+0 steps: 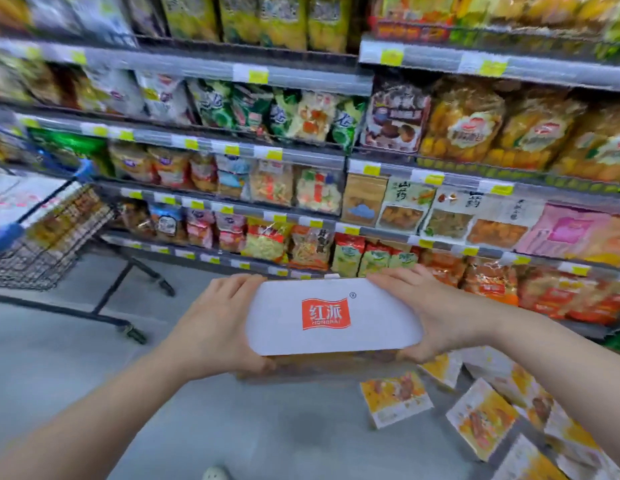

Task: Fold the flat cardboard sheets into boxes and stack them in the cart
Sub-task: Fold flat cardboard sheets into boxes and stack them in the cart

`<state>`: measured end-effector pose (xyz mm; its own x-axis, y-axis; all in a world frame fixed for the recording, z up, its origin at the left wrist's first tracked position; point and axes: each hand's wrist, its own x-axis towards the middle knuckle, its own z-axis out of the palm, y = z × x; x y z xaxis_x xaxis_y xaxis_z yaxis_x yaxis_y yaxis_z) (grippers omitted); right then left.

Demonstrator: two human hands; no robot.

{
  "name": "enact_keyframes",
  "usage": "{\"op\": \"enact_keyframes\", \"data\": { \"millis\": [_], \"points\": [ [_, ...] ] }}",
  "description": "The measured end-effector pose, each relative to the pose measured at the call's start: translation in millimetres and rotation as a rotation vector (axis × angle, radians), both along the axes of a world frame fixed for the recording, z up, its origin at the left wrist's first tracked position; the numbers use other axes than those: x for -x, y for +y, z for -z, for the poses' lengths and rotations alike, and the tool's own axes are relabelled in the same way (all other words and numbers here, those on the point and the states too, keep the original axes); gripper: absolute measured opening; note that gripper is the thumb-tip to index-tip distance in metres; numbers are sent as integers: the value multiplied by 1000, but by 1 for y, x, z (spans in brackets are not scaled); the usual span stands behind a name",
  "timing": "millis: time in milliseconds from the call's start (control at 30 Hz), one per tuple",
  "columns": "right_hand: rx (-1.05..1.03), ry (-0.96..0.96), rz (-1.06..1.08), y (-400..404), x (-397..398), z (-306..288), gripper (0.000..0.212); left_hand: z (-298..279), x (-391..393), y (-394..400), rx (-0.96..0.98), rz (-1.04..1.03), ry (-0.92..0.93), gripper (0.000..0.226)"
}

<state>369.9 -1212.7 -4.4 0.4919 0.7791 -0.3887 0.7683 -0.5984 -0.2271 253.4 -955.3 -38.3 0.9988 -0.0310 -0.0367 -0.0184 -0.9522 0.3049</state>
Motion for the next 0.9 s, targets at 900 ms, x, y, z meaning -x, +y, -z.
{"op": "enact_keyframes", "data": {
  "millis": [900],
  "points": [
    [55,51,-613,538,-138,16,112,-4,-2,407,25,-666,69,114]
  ]
}}
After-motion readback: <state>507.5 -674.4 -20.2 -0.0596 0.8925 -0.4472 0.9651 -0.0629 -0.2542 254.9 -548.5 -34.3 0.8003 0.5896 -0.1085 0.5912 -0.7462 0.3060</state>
